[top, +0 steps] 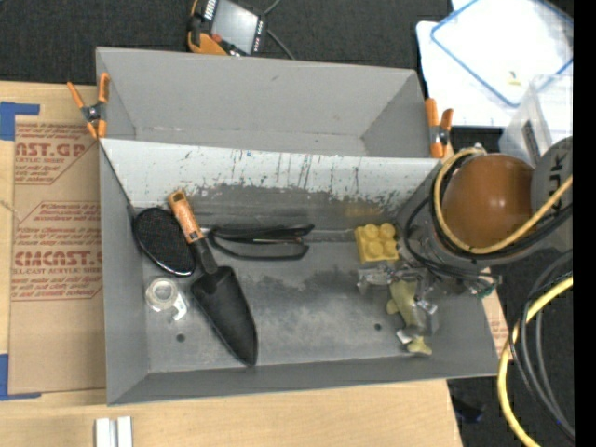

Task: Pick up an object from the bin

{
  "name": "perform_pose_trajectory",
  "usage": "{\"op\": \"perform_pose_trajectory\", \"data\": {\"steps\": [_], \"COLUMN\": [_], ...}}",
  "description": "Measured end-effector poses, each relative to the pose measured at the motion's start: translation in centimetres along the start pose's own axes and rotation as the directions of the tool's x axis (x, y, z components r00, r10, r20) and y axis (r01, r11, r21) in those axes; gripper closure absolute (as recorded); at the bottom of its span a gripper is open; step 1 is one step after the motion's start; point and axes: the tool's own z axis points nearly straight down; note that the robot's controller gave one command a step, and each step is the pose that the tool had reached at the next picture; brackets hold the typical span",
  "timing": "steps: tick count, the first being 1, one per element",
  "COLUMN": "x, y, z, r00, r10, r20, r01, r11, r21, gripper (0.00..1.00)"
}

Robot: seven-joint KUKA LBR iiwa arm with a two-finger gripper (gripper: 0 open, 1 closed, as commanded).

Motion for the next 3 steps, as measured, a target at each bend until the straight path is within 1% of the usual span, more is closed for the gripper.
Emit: {"op": "perform_pose_trajectory", "data": {"steps": [1, 2, 3], "x": [0.6, -2.1, -0.4], "y": [-0.5, -1.7, -1.0], "z": [-0.2, -6.4, -2.7], "r00": [1.0, 1.0, 1.0], "r10": [-0.006, -0.025, 0.003], "r20": [0.004, 0.011, -0.002], "r01": [0.006, 0.025, -0.003], "r11": [1.0, 1.0, 1.0], "r21": [0.002, 0.008, -0.011], "gripper": [0.0, 0.0, 0.0]}}
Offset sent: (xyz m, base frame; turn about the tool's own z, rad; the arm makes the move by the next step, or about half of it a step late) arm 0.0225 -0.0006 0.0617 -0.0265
